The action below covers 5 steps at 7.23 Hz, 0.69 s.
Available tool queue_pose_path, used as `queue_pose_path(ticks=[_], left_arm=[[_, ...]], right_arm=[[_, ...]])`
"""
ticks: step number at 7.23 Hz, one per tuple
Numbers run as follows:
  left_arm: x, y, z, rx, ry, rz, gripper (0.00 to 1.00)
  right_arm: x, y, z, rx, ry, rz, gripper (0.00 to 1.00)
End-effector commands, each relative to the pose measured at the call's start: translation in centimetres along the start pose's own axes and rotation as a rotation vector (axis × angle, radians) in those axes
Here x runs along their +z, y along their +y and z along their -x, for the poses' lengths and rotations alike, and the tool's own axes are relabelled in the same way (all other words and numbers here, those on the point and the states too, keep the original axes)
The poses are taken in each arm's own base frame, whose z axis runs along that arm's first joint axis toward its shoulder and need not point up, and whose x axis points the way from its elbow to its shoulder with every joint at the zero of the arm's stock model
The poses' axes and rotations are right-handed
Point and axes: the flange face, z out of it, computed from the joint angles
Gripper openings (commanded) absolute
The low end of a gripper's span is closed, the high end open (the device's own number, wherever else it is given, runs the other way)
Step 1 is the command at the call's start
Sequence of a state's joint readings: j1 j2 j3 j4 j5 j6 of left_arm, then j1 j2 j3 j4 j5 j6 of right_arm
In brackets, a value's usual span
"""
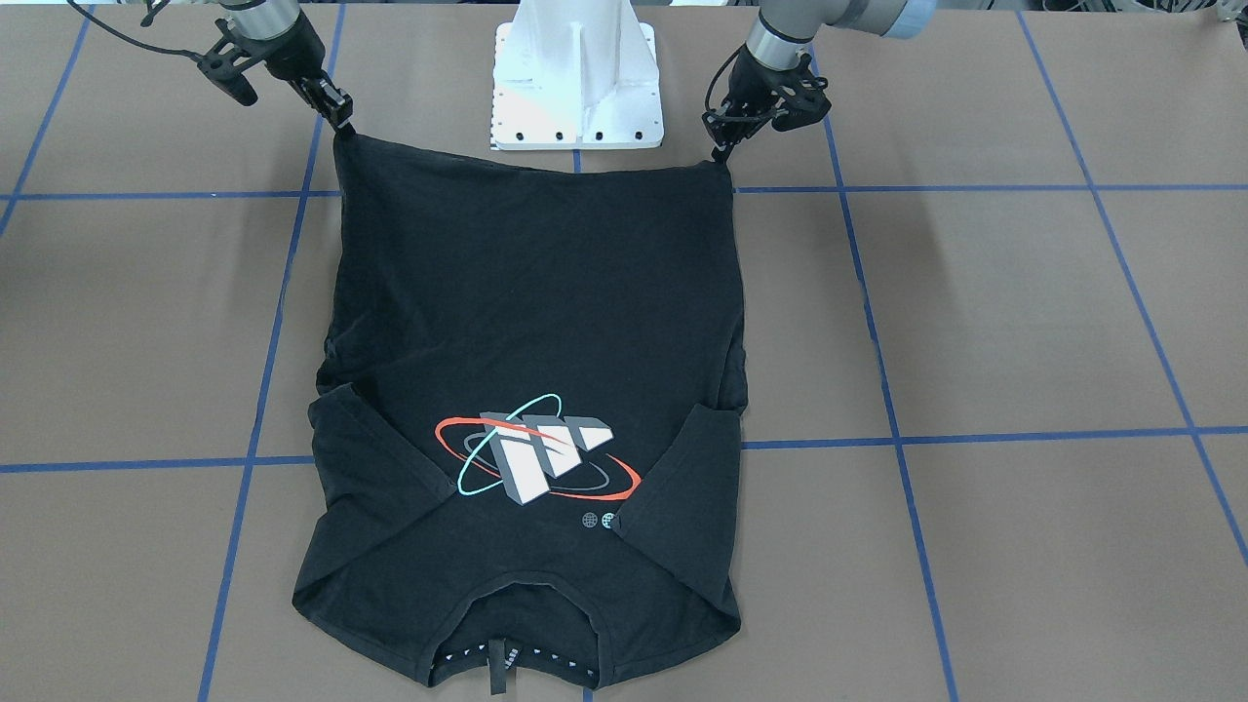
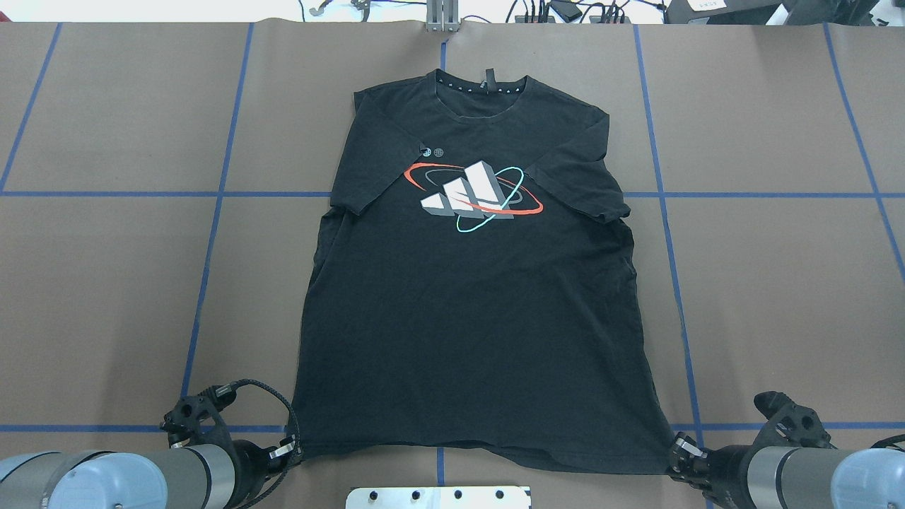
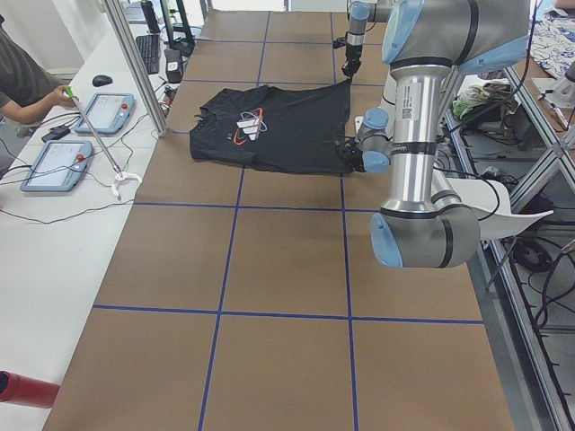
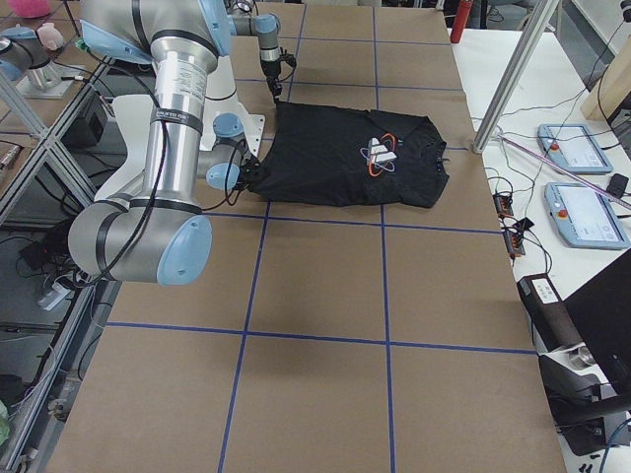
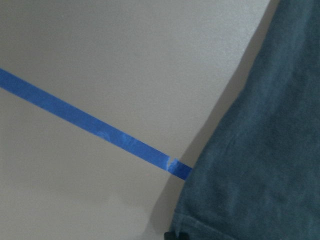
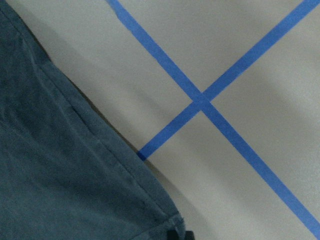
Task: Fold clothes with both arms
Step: 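Grasp both hem corners nearest the robot with both grippers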
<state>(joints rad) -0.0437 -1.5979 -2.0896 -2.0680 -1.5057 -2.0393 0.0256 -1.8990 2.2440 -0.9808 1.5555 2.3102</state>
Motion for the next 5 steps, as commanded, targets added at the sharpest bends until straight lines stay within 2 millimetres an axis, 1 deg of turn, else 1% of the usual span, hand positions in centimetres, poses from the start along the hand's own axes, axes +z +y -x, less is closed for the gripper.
queue_pose_path(ticks=[1, 2, 3, 4, 5], left_arm=[[-4.6, -0.3, -0.3, -0.003, 0.046, 0.024, 0.00], [-6.3, -0.4, -0.3, -0.004, 0.061, 0.031, 0.00], [-7.9, -0.2, -1.1, -0.006, 0.091, 0.046, 0.00], [-9.6, 0.1, -1.6, -0.010, 0.117, 0.063, 0.00], [-10.9, 0.3, -2.2, -0.014, 0.140, 0.075, 0.00]], right_arm=[[-1.3, 0.3, 0.6, 0.002, -0.018, 0.015, 0.00], [-2.5, 0.1, 0.4, 0.006, -0.004, 0.036, 0.00], [-4.0, -0.3, 0.4, 0.011, 0.009, 0.060, 0.00], [-5.5, -0.7, 0.9, 0.026, 0.009, 0.084, 0.00], [-6.5, -1.6, 0.6, 0.036, 0.030, 0.106, 0.00]])
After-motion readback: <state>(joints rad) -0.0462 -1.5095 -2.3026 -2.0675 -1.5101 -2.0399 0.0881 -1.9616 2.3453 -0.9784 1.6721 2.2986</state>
